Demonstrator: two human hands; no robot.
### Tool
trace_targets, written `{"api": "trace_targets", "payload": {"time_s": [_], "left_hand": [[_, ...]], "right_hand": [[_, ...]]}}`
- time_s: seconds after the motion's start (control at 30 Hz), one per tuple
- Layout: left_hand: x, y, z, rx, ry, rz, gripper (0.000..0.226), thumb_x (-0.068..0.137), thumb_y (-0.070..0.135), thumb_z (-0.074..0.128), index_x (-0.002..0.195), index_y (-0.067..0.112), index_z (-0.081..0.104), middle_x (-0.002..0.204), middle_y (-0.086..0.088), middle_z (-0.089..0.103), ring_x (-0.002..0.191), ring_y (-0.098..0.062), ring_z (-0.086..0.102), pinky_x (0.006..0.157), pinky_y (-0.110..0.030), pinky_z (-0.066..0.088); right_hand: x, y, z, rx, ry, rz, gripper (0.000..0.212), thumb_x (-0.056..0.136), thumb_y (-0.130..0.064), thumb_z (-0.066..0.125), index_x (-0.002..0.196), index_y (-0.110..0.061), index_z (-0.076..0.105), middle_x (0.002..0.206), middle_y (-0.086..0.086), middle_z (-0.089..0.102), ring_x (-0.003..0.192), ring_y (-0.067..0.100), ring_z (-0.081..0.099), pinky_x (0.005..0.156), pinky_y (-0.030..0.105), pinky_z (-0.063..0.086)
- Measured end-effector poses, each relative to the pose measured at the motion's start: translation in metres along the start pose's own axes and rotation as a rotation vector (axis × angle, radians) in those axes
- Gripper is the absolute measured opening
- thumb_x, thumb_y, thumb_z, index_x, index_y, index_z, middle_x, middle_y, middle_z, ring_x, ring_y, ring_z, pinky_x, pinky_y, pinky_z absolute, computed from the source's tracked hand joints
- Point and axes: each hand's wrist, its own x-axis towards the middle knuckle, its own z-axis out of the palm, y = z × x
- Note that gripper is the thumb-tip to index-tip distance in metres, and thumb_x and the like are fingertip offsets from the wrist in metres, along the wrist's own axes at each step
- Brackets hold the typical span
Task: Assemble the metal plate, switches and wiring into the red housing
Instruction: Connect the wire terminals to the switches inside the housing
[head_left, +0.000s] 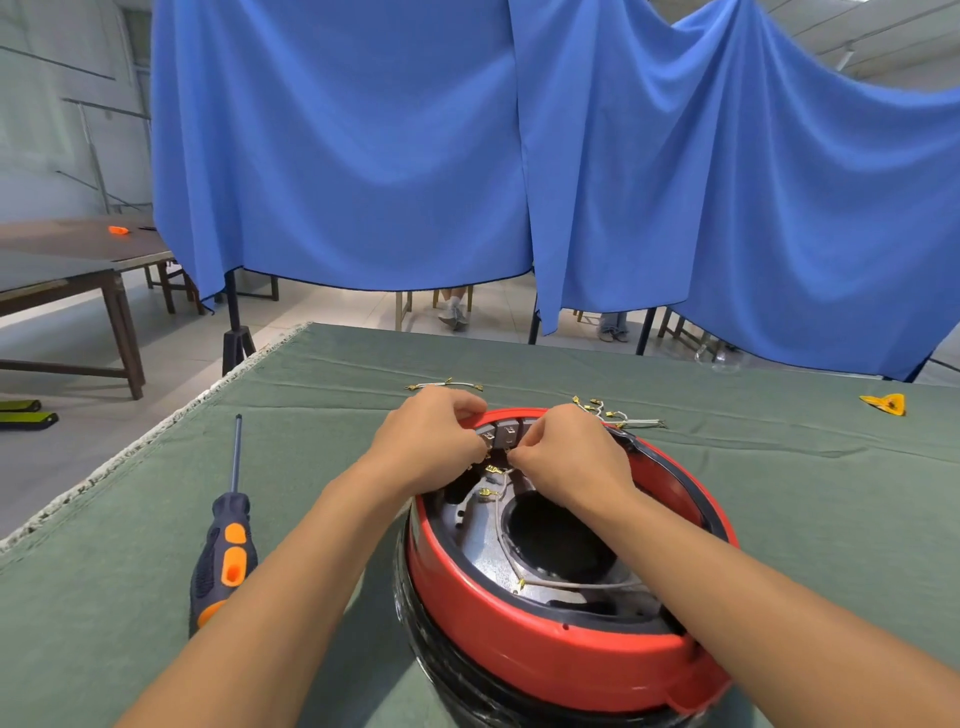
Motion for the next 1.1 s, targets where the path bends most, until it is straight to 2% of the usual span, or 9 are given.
{"api": "trace_targets", "payload": {"time_s": [0.1,0.4,0.53,0.63,0.7,0.77,0.9,1.0,1.1], "left_hand": [[0.002,-0.004,0.003,-0.061,0.035,0.005,0.049,0.072,0.007,0.064,0.119,0.021,0.065,0.116,0.004,0.068,0.109,-0.015,0.061,0.099,-0.038,0.046],[0.002,-0.006,0.006,-0.085,0.06,0.036,0.045,0.072,0.006,0.063,0.114,0.022,0.068,0.108,0.004,0.07,0.101,-0.016,0.063,0.095,-0.039,0.049],[0.003,-0.006,0.007,-0.096,0.047,0.051,0.043,0.073,0.005,0.062,0.113,0.02,0.067,0.107,0.002,0.07,0.101,-0.016,0.063,0.095,-0.039,0.049],[0.005,-0.007,0.008,-0.106,0.025,0.061,0.042,0.077,0.003,0.06,0.115,0.018,0.064,0.108,0.0,0.069,0.099,-0.017,0.063,0.093,-0.036,0.049],[0.005,-0.008,0.008,-0.138,-0.008,0.063,0.045,0.079,0.0,0.059,0.122,0.015,0.06,0.115,-0.002,0.066,0.103,-0.017,0.061,0.094,-0.032,0.048],[0.005,-0.008,0.007,-0.184,-0.055,0.062,0.053,0.081,-0.005,0.056,0.131,0.011,0.052,0.127,-0.002,0.059,0.112,-0.015,0.056,0.097,-0.027,0.043],[0.005,-0.008,0.006,-0.227,-0.073,0.061,0.053,0.081,-0.007,0.056,0.131,0.009,0.053,0.123,-0.004,0.061,0.106,-0.014,0.058,0.091,-0.022,0.043],[0.005,-0.008,0.006,-0.233,-0.075,0.054,0.047,0.081,-0.004,0.058,0.125,0.01,0.057,0.112,-0.004,0.065,0.095,-0.015,0.061,0.084,-0.023,0.046],[0.005,-0.01,0.007,-0.228,-0.071,0.055,0.044,0.082,0.0,0.06,0.123,0.013,0.058,0.108,-0.004,0.067,0.091,-0.016,0.062,0.084,-0.026,0.049]], "right_hand": [[0.0,-0.003,0.002,-0.04,0.039,-0.01,0.015,0.083,-0.021,0.06,0.081,-0.013,0.071,0.082,0.005,0.07,0.082,0.028,0.064,0.066,0.031,0.048],[-0.002,-0.004,0.005,-0.082,0.069,-0.055,0.017,0.086,-0.022,0.057,0.093,-0.015,0.071,0.093,0.006,0.071,0.09,0.03,0.064,0.067,0.032,0.045],[-0.004,-0.005,0.002,-0.133,0.075,-0.095,0.017,0.086,-0.023,0.057,0.093,-0.015,0.07,0.092,0.006,0.07,0.088,0.03,0.064,0.065,0.031,0.043],[-0.005,-0.009,-0.001,-0.197,0.084,-0.14,0.011,0.085,-0.021,0.058,0.079,-0.012,0.06,0.08,0.006,0.063,0.077,0.03,0.059,0.06,0.03,0.037],[-0.005,-0.013,-0.005,-0.227,0.081,-0.156,0.02,0.085,-0.02,0.058,0.071,-0.016,0.045,0.075,0.004,0.053,0.071,0.029,0.053,0.058,0.03,0.034],[-0.006,-0.013,-0.006,-0.242,0.085,-0.168,0.022,0.086,-0.019,0.057,0.072,-0.017,0.041,0.079,0.006,0.056,0.079,0.031,0.059,0.06,0.031,0.034],[-0.012,-0.006,0.002,-0.216,0.111,-0.166,0.013,0.088,-0.024,0.051,0.082,-0.014,0.055,0.099,0.01,0.067,0.094,0.033,0.062,0.065,0.031,0.035],[-0.01,0.0,0.001,-0.162,0.08,-0.097,0.023,0.088,-0.029,0.051,0.094,-0.015,0.067,0.099,0.006,0.068,0.095,0.03,0.063,0.071,0.031,0.042],[-0.008,0.001,0.001,-0.131,0.051,-0.073,0.022,0.089,-0.031,0.054,0.098,-0.018,0.069,0.1,0.005,0.069,0.095,0.029,0.063,0.073,0.032,0.044]]}}
